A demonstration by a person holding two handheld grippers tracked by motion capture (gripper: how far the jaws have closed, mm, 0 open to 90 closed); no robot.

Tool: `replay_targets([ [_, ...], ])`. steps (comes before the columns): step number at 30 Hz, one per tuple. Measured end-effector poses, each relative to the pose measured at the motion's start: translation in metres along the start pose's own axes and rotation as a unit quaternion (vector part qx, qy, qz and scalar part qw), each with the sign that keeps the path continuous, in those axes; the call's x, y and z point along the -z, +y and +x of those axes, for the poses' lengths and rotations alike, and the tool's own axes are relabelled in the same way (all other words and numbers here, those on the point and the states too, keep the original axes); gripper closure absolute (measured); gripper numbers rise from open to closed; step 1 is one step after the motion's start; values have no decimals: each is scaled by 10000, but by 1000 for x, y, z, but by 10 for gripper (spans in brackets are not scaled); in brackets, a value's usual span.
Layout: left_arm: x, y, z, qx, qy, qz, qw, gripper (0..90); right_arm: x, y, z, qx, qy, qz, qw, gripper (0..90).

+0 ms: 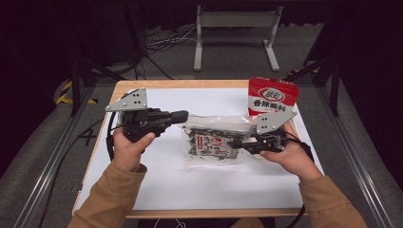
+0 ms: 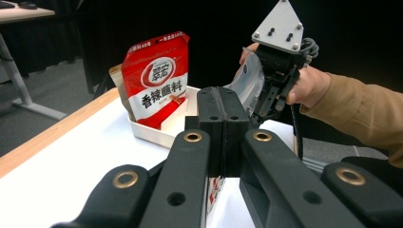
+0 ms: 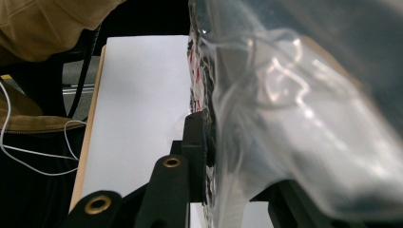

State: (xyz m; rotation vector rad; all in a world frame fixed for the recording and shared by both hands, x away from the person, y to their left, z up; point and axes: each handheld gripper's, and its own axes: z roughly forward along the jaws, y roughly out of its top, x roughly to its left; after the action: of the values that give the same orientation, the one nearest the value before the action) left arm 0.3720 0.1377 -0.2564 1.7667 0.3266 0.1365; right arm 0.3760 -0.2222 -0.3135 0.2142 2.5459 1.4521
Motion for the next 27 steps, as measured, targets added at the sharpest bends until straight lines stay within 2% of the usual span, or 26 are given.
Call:
replay_targets([
  [4,1,0,0,15,1,-3,10000,885,3,2,3,5,49,-37,10000,755],
  [8,3,0,1,31,96,3,9999,796,8,3,4,-60,67,-45,9999,756],
  [12,5,0,2,-19,137,-15,9999,646,14,3,5,-124,43,-54,9999,757],
  [13,5,0,2,25,160,5,9999,607,15,3,5,-129,40,-67,9999,757],
  [15,6,-2,2,2,210,41,9998,565,18,3,5,-149,35,-95,9998,757],
  [20,11,-7,3,-17,322,132,9994,513,24,5,6,-165,9,-105,9998,756],
  [27,17,-19,5,67,469,233,9986,455,36,9,4,-287,-62,-196,9994,756],
])
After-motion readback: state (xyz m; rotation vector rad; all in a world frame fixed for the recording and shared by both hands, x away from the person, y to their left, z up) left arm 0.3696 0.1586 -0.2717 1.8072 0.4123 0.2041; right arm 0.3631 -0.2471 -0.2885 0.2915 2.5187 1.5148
